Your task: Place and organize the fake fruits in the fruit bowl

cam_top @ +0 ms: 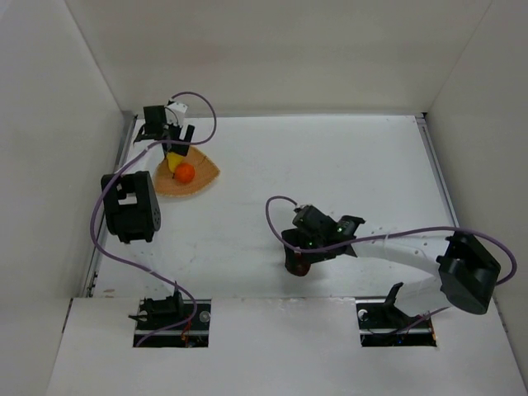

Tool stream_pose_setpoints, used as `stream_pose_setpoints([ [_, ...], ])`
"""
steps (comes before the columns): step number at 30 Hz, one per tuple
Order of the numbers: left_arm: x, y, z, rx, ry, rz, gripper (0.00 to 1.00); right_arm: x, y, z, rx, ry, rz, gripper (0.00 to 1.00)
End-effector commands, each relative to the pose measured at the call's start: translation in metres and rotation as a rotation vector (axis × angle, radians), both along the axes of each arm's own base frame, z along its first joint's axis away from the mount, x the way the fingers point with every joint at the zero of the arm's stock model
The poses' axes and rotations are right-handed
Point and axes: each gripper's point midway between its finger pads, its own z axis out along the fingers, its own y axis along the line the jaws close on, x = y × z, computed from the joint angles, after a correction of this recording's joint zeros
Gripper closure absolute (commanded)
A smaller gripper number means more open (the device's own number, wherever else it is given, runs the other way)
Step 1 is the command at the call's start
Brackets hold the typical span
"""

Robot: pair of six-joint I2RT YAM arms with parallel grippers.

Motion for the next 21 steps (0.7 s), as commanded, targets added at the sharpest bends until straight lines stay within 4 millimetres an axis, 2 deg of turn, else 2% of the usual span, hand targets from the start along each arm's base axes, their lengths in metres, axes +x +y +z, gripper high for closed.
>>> stream_pose_setpoints([
  [1, -0.002, 0.008, 0.093, -0.062, -0.212, 0.048, 0.04, -0.003, 0.013, 0.002, 0.041, 0.016, 0.02, 0.0],
  [4, -0.014, 0.018, 0.131, -0.088, -0.284, 0.098, 0.03, -0.007, 0.016, -0.004, 0.049, 0.041, 0.035, 0.0],
  [5, -0.019, 0.023, 0.144, -0.1, -0.308, 0.118, 0.02, -0.008, 0.017, -0.006, 0.052, 0.049, 0.041, 0.03],
  [8, -0.039, 0.039, 0.172, -0.136, -0.365, 0.178, 0.0, -0.006, 0.021, -0.008, 0.058, 0.049, 0.059, 0.27],
  [9, -0.046, 0.046, 0.178, -0.145, -0.374, 0.195, 0.0, -0.002, 0.024, -0.005, 0.068, 0.04, 0.06, 0.48],
  [10, -0.054, 0.052, 0.182, -0.156, -0.381, 0.215, 0.0, 0.004, 0.026, -0.001, 0.075, 0.028, 0.06, 0.6],
  [12, -0.069, 0.065, 0.186, -0.167, -0.386, 0.253, 0.0, 0.015, 0.034, 0.008, 0.097, 0.001, 0.07, 0.77],
  [14, -0.086, 0.08, 0.185, -0.172, -0.382, 0.296, 0.0, 0.029, 0.044, 0.02, 0.12, -0.023, 0.09, 0.86],
  [17, -0.114, 0.103, 0.18, -0.189, -0.383, 0.369, 0.0, 0.061, 0.079, 0.054, 0.19, -0.098, 0.151, 0.88],
  [21, -0.148, 0.126, 0.166, -0.219, -0.382, 0.449, 0.0, 0.119, 0.155, 0.11, 0.343, -0.246, 0.23, 0.9],
])
